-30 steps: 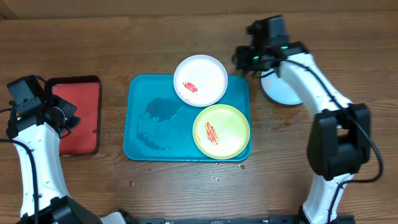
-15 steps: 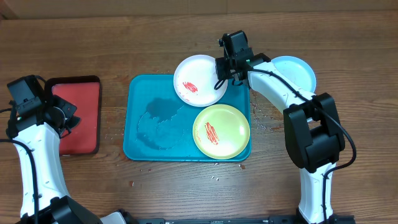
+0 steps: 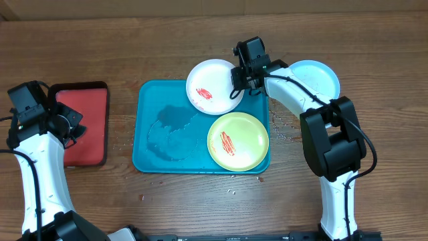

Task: Clean dirty plates on tray and stack at the side
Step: 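Grip the white plate rim with the right gripper and pull it toward center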

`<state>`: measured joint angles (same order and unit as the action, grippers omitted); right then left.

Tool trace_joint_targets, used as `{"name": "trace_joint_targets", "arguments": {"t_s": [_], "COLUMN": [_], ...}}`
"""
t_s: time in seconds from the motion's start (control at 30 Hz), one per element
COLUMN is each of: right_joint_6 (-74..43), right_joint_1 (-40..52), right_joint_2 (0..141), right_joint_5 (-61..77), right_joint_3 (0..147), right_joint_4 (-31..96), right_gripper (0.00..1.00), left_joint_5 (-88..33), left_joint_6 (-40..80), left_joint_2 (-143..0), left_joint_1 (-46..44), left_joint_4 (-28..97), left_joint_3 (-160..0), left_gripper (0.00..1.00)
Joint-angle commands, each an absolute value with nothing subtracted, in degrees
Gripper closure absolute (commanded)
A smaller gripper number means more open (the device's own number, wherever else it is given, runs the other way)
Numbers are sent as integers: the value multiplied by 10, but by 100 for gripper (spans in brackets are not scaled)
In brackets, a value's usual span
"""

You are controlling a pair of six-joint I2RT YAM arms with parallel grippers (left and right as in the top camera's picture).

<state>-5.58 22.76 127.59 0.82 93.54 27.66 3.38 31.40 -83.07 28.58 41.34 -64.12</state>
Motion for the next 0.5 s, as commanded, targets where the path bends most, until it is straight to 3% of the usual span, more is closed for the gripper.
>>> {"name": "trace_joint_targets", "arguments": {"t_s": [0.0, 0.17, 0.23, 0.47], "right_joint_6": [-58, -58, -58, -63], "right_joint_1": [235, 249, 257, 300], "right_joint_2": [1274, 1242, 1225, 1202], "right_joint_5": [16, 16, 16, 31], "right_joint_3": [947, 947, 947, 947], "right_joint_4": [282, 297, 306, 358], "right_gripper": [85, 89, 96, 96], "left_joint_5": [29, 29, 29, 29], "left_joint_6": [308, 308, 308, 308], "left_joint_2": [-832, -832, -832, -832], "left_joint_1": [284, 284, 284, 284], "left_joint_4": [411, 409, 407, 407], "left_joint_3": [-642, -642, -642, -642], "left_gripper": [96, 96, 96, 96]}}
